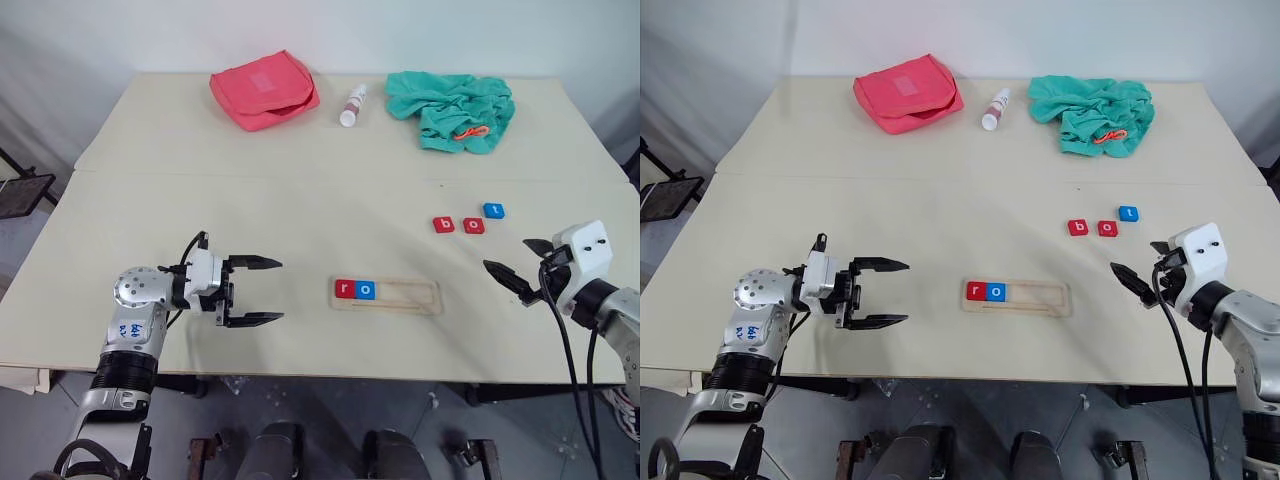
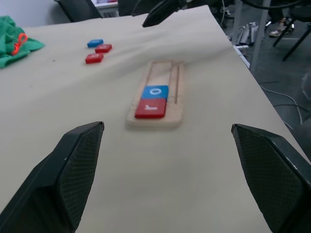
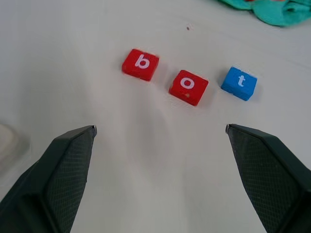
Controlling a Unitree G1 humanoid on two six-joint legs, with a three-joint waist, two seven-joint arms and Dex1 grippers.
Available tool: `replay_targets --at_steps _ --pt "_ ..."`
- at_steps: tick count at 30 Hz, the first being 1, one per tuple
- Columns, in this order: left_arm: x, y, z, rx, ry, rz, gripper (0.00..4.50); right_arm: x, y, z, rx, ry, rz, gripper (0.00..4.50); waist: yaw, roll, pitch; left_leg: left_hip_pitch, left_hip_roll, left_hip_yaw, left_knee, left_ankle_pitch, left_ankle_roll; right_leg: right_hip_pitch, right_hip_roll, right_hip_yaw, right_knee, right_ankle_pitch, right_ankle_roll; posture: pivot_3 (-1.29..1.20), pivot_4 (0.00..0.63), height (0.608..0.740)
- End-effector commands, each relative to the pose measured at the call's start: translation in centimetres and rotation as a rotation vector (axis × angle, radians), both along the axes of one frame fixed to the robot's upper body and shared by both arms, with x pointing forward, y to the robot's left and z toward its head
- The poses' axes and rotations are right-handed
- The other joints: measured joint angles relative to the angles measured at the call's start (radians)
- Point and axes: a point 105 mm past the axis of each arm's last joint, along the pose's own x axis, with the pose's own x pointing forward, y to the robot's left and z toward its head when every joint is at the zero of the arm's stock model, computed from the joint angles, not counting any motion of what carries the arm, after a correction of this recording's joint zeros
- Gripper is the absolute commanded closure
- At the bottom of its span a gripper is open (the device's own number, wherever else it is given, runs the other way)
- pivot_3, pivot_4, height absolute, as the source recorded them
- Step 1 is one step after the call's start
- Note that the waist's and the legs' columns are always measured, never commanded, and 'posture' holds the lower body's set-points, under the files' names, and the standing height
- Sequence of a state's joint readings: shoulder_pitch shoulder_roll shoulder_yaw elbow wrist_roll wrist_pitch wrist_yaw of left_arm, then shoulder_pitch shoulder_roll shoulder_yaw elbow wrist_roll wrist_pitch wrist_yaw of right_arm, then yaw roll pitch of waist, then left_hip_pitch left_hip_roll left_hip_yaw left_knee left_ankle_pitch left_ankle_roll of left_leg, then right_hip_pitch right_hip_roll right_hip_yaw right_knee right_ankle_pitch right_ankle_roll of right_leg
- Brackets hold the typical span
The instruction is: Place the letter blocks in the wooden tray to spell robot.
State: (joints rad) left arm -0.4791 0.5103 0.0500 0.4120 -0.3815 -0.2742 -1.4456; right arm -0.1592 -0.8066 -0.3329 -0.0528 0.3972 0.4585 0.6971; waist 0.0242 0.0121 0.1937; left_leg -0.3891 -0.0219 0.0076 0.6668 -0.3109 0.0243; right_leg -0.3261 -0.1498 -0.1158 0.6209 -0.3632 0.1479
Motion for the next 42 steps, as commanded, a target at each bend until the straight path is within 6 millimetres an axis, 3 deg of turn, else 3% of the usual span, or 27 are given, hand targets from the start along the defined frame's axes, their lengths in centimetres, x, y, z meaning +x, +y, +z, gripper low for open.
replay_targets --at_steps 1,28,34,38,42 --pt "-0.2 -0.3 0.7 -0.054 -0.065 -0.031 0.03 0.1 0.1 0.9 -0.012 0.000 0.011 0.00 0.000 0.000 0.000 0.000 0.000 0.000 0.000 0.000 0.000 0.000 0.000 0.000 0.000 0.000 0.000 0.00 0.150 0.740" --pt "0.5 -1.0 1.6 -0.100 -0.099 -0.017 0.03 1.0 0.8 1.8 0.020 -0.037 0.018 0.00 -0.001 0.000 0.000 0.000 0.000 0.000 0.000 0.000 0.000 0.000 0.000 0.000 0.000 0.000 0.000 0.00 0.150 0.740" --pt "0.6 -1.4 1.8 -0.114 -0.107 -0.019 0.03 3.1 3.2 2.0 0.107 -0.028 0.006 0.00 -0.005 0.000 0.000 0.000 0.001 0.000 0.000 0.000 0.000 -0.001 0.000 0.000 0.001 0.000 0.000 0.00 0.150 0.740" --pt "0.6 -1.7 1.8 -0.119 -0.108 -0.025 0.03 5.9 6.2 1.2 0.152 -0.003 -0.004 0.00 -0.011 0.000 0.000 0.000 0.000 0.000 0.000 0.000 0.000 -0.002 0.000 0.000 0.001 0.000 0.000 0.00 0.150 0.740" --pt "0.5 -2.0 1.9 -0.129 -0.113 -0.024 0.03 8.0 7.4 0.4 0.157 -0.004 -0.008 0.00 -0.022 0.000 0.000 0.000 0.000 -0.001 -0.001 0.000 0.000 -0.003 0.000 0.000 0.004 0.000 0.000 0.00 0.150 0.740"
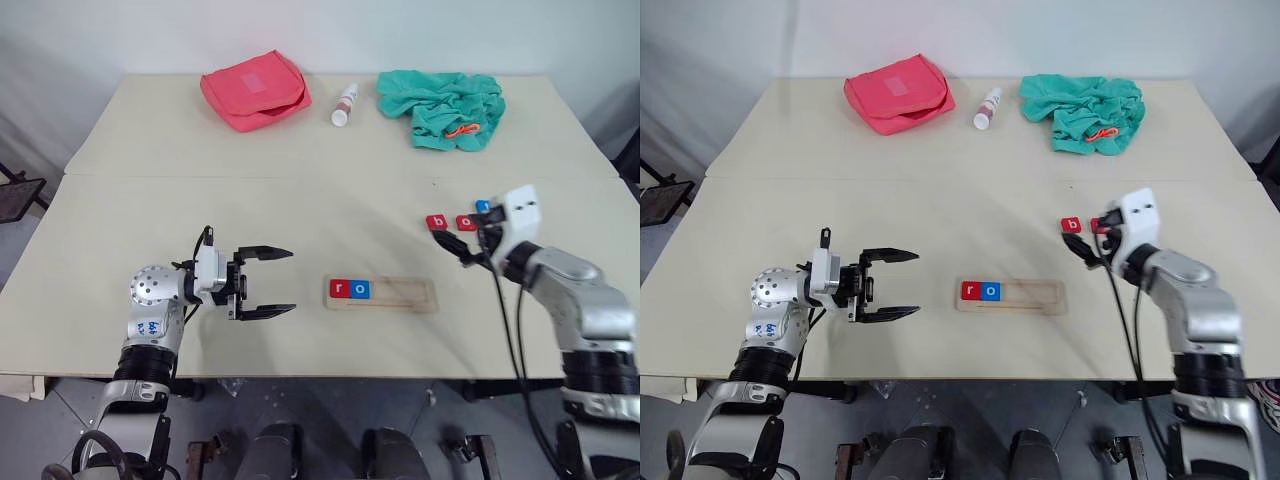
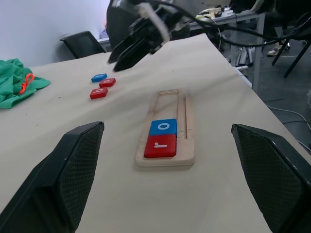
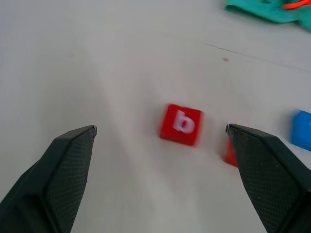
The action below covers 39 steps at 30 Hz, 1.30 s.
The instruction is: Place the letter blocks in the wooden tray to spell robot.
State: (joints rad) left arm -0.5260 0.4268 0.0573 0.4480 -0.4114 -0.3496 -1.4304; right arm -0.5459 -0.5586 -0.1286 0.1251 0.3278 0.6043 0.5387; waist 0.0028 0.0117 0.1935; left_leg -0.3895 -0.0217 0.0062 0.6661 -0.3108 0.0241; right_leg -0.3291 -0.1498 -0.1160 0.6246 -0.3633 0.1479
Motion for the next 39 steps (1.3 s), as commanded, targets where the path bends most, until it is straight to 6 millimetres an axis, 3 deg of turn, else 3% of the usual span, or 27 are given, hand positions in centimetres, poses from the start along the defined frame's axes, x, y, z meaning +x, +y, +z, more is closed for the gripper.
replay_targets --at_steps 1,10,22,26,32,39 --pt "-0.1 -0.2 0.6 -0.020 -0.030 0.001 0.03 1.3 -0.2 0.0 -0.021 -0.030 -0.036 0.00 -0.001 0.000 0.000 0.000 0.000 -0.001 0.000 0.000 0.000 0.000 0.000 0.000 0.001 0.000 0.000 0.00 0.150 0.740" --pt "-0.7 -0.2 0.6 -0.037 -0.033 0.023 0.03 4.4 0.1 -0.3 -0.036 -0.057 -0.086 0.00 -0.021 0.000 0.000 -0.001 0.000 0.000 -0.001 0.000 0.000 -0.002 0.000 0.000 0.002 0.000 0.000 0.00 0.150 0.740" --pt "-0.8 -0.2 0.5 -0.040 -0.035 0.047 0.03 4.2 1.2 -1.4 -0.013 0.034 -0.063 0.00 -0.030 0.000 0.000 -0.001 0.000 -0.002 -0.002 0.000 0.000 -0.002 0.000 0.000 0.002 0.000 0.000 0.00 0.150 0.740" --pt "-0.7 -0.3 0.5 -0.042 -0.035 0.046 0.00 4.0 1.5 -1.8 -0.011 0.063 -0.071 0.86 -0.029 0.000 0.000 -0.001 0.000 -0.002 -0.002 0.000 0.000 -0.002 -0.001 0.000 0.003 0.000 0.000 0.00 0.150 0.740" --pt "-0.6 -0.4 0.5 -0.043 -0.037 0.040 0.00 4.2 1.8 -1.0 -0.031 0.052 -0.086 3.01 -0.031 -0.001 0.000 0.000 0.000 -0.001 -0.002 0.000 0.000 -0.003 0.000 0.000 0.003 0.000 0.000 0.00 0.150 0.740" --pt "-0.5 -0.4 0.5 -0.047 -0.041 0.037 0.00 3.7 2.7 1.4 -0.028 -0.021 -0.044 3.04 -0.030 0.000 0.000 -0.001 0.000 0.000 -0.002 0.000 0.000 -0.005 0.000 0.001 0.003 0.000 0.000 0.00 0.150 0.740"
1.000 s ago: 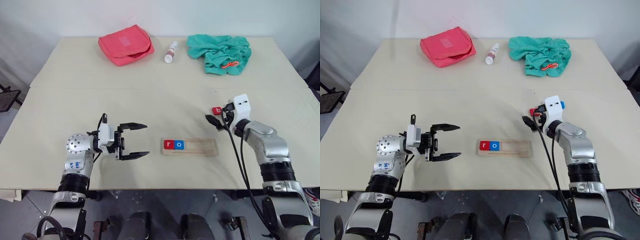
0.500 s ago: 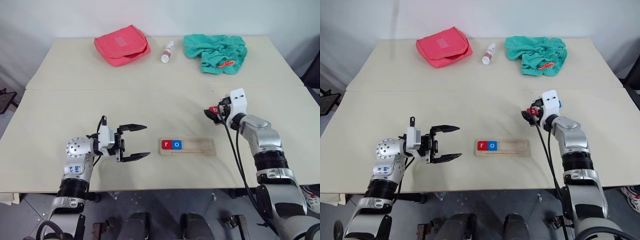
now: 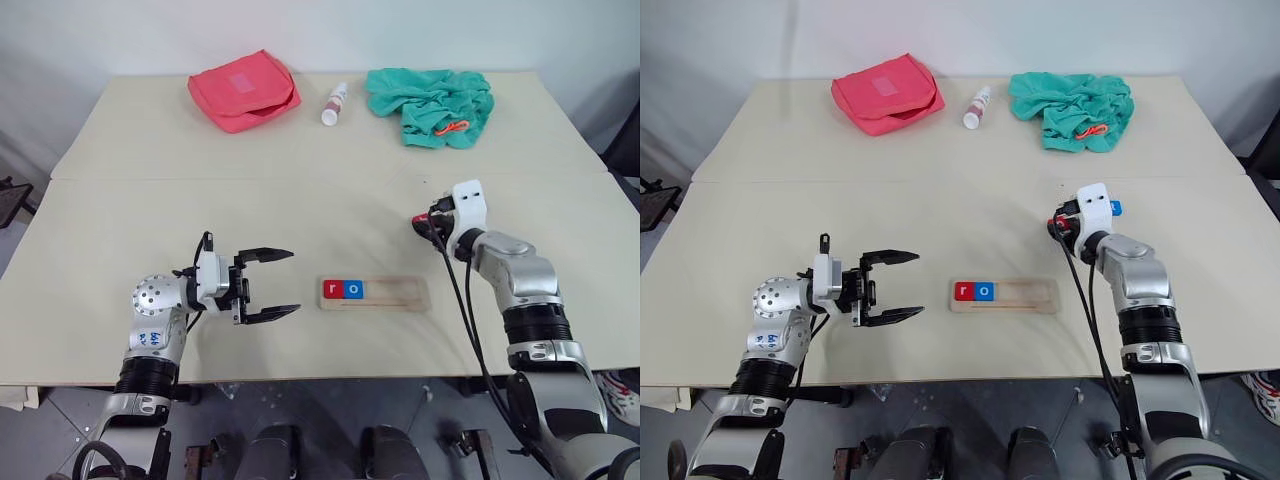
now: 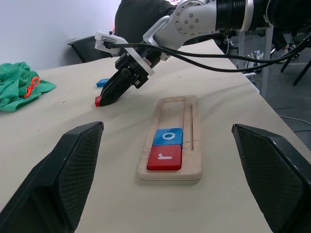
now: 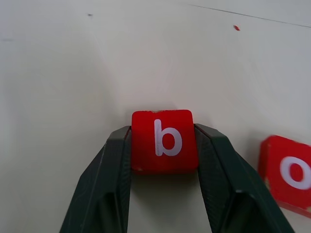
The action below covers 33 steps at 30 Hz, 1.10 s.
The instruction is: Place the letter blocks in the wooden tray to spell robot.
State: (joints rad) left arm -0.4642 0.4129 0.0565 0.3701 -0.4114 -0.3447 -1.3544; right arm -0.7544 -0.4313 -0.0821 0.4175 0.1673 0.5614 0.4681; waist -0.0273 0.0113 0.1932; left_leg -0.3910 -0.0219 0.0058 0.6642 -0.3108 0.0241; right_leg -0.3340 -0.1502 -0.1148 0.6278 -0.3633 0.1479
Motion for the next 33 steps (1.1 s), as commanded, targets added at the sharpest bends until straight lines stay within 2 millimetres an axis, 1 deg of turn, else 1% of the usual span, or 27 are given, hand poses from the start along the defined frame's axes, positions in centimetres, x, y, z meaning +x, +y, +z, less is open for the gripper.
replay_targets --at_steps 1,4,6,8,9,11,14,18,20,22,24,29,33 --pt "0.0 -0.1 0.6 -0.010 -0.035 -0.016 0.00 -0.7 0.7 2.9 0.000 -0.098 0.037 3.04 0.000 0.000 0.000 0.000 0.000 0.000 0.000 0.000 0.000 -0.001 0.000 0.000 0.001 0.000 0.000 0.00 0.150 0.740" --pt "-0.2 0.0 0.5 -0.009 -0.032 -0.033 0.00 -2.1 0.7 4.4 0.020 -0.147 0.038 3.04 0.002 0.000 0.000 -0.002 0.000 0.000 0.000 0.000 0.000 -0.004 0.000 0.001 0.002 0.000 0.000 0.00 0.150 0.740" --pt "-0.4 0.2 0.1 0.001 -0.021 -0.060 0.00 -4.3 0.0 4.7 0.048 -0.179 -0.020 3.04 0.009 0.000 0.000 -0.003 0.000 0.001 0.000 0.000 0.000 -0.005 0.000 0.001 0.003 0.000 0.000 0.00 0.150 0.740" --pt "-0.5 0.4 -0.1 0.007 -0.015 -0.076 0.00 -6.6 -0.1 4.1 0.059 -0.166 -0.052 3.04 0.017 0.000 0.000 -0.004 0.000 -0.001 0.000 0.000 0.000 -0.006 0.000 0.001 0.004 0.000 0.000 0.00 0.150 0.740" --pt "-0.5 0.5 -0.1 0.008 -0.015 -0.079 0.00 -7.2 0.1 3.9 0.059 -0.160 -0.055 3.04 0.019 0.000 0.000 -0.006 0.000 -0.001 0.000 0.000 0.000 -0.007 0.000 0.001 0.004 0.000 0.000 0.00 0.150 0.740" --pt "-0.5 0.7 -0.1 0.005 -0.010 -0.088 0.00 -9.6 -0.2 2.9 0.054 -0.135 -0.095 3.04 0.025 0.000 0.000 -0.006 -0.001 0.000 0.000 0.000 0.000 -0.008 0.000 0.001 0.004 0.000 0.000 0.00 0.150 0.740" --pt "-0.5 0.8 -0.1 0.002 -0.006 -0.094 0.00 -11.8 -0.9 1.9 0.061 -0.094 -0.170 3.04 0.027 0.000 0.000 -0.006 -0.001 0.002 0.001 0.000 0.000 -0.008 0.000 0.003 0.003 0.000 0.000 0.00 0.150 0.740" --pt "-0.4 0.9 0.0 0.001 -0.004 -0.097 0.00 -12.9 -1.7 0.8 0.073 -0.051 -0.224 3.04 0.027 -0.001 0.000 -0.006 -0.001 0.004 0.002 0.000 0.000 -0.008 0.000 0.005 0.003 0.000 0.000 0.00 0.150 0.740" --pt "-0.4 0.7 0.0 -0.001 -0.003 -0.102 0.00 -13.3 -2.3 -0.2 0.072 -0.026 -0.246 3.04 0.027 -0.001 -0.001 -0.005 -0.001 0.003 0.002 0.000 0.000 -0.008 0.000 0.005 0.003 0.000 0.000 0.00 0.150 0.740" --pt "-0.3 0.5 0.1 -0.004 -0.005 -0.106 0.00 -13.6 -3.1 -1.1 0.074 -0.006 -0.283 3.04 0.027 -0.001 -0.001 -0.005 -0.001 0.004 0.002 0.000 0.000 -0.008 0.000 0.006 0.003 0.000 0.000 0.00 0.150 0.740" --pt "-0.4 0.4 0.1 -0.005 -0.007 -0.109 0.00 -13.7 -3.5 -1.6 0.071 0.003 -0.300 3.04 0.026 -0.001 -0.001 -0.005 -0.001 0.004 0.001 0.000 0.000 -0.008 0.000 0.006 0.003 0.000 0.000 0.00 0.150 0.740" --pt "-0.5 0.4 0.3 -0.006 -0.011 -0.112 0.00 -13.7 -3.8 -2.4 0.075 0.019 -0.307 3.04 0.025 -0.001 -0.001 -0.004 0.000 0.004 0.001 0.000 0.000 -0.008 0.000 0.006 0.004 0.000 0.000 0.00 0.150 0.740" --pt "-0.6 0.5 0.3 -0.005 -0.010 -0.108 0.00 -13.5 -3.5 -2.6 0.074 0.021 -0.297 3.04 0.027 -0.001 -0.001 -0.004 -0.001 0.005 0.002 0.000 0.000 -0.008 0.000 0.006 0.004 0.000 0.000 0.00 0.150 0.740"
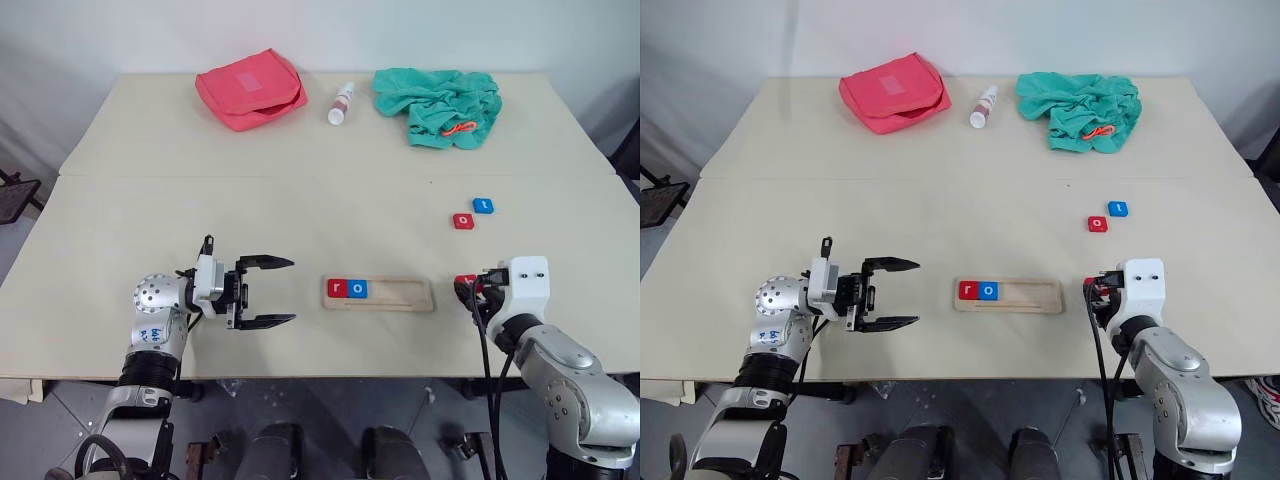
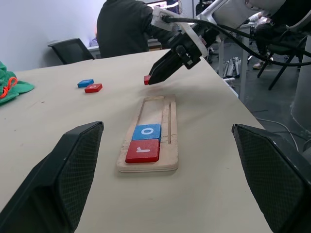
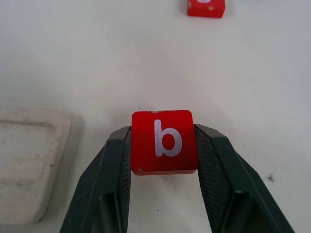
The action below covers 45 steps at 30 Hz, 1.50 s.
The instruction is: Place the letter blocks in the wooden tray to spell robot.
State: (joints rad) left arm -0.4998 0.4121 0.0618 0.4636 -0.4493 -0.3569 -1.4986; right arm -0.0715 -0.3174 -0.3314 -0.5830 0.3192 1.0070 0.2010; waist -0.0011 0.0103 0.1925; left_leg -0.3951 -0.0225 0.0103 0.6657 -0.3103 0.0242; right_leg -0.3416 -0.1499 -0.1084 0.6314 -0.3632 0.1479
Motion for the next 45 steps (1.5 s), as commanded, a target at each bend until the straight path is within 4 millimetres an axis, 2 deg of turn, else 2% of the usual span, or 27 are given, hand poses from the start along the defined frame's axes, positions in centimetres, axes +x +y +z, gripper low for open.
replay_targets --at_steps 1,10,15,21,27,31,36,39,45 --pt "-0.2 0.2 1.0 -0.021 -0.041 -0.003 0.00 0.1 -0.1 0.7 -0.019 -0.041 -0.004 3.04 0.000 0.000 0.000 0.000 0.000 0.000 0.000 0.000 0.000 0.000 0.000 0.000 0.000 0.000 0.000 0.00 0.150 0.740" --pt "-0.5 0.1 1.1 -0.029 -0.039 0.006 0.00 -0.1 -0.7 1.2 -0.045 -0.063 -0.002 0.04 0.000 0.000 0.000 0.000 0.000 0.000 0.000 0.000 0.000 0.000 0.000 0.000 0.000 0.000 0.000 0.00 0.150 0.740" --pt "-0.7 0.0 1.1 -0.035 -0.036 0.003 0.00 -0.8 0.8 2.4 -0.172 -0.050 0.311 0.04 0.001 0.000 0.000 0.000 0.000 0.000 0.000 0.000 0.000 0.001 0.000 0.001 -0.001 0.000 0.000 0.00 0.150 0.740" --pt "-0.9 0.1 1.0 -0.039 -0.036 0.001 0.00 0.1 -0.9 3.2 -0.350 0.041 0.580 0.04 0.000 -0.001 0.000 0.001 0.000 0.002 0.000 0.000 0.000 0.002 0.000 0.001 -0.004 0.000 0.000 0.00 0.150 0.740" --pt "-1.4 0.2 0.7 -0.037 -0.032 0.004 0.00 1.7 -2.0 3.0 -0.520 0.154 0.861 0.04 -0.001 -0.001 0.000 0.001 0.001 0.003 0.000 0.000 0.001 0.003 0.000 0.000 -0.004 0.000 0.000 0.00 0.150 0.740" --pt "-1.9 0.3 0.7 -0.041 -0.035 0.013 0.00 3.4 -2.6 2.8 -0.594 0.192 0.944 0.04 -0.002 -0.001 0.000 0.001 0.001 0.003 0.001 0.000 0.001 0.003 0.000 -0.001 -0.004 0.000 0.000 0.00 0.150 0.740" --pt "-2.4 0.6 0.6 -0.039 -0.033 0.029 0.00 4.3 -3.1 1.9 -0.634 0.254 0.985 0.04 0.000 -0.001 0.000 0.000 0.001 0.002 0.001 0.000 0.001 0.003 -0.001 -0.002 -0.004 0.000 0.000 0.00 0.150 0.740" --pt "-2.4 0.7 0.6 -0.037 -0.033 0.038 0.00 4.6 -3.1 1.6 -0.634 0.269 0.994 0.64 -0.001 -0.002 0.000 0.000 0.001 0.002 0.002 0.000 0.001 0.003 -0.001 -0.002 -0.004 0.000 0.000 0.00 0.150 0.740" --pt "-2.5 0.7 0.6 -0.038 -0.033 0.048 0.00 4.7 -2.7 2.2 -0.635 0.237 0.998 2.69 0.000 -0.003 -0.001 0.000 0.002 0.001 0.004 0.000 0.001 0.005 -0.001 -0.002 -0.004 0.000 0.000 0.00 0.150 0.740"
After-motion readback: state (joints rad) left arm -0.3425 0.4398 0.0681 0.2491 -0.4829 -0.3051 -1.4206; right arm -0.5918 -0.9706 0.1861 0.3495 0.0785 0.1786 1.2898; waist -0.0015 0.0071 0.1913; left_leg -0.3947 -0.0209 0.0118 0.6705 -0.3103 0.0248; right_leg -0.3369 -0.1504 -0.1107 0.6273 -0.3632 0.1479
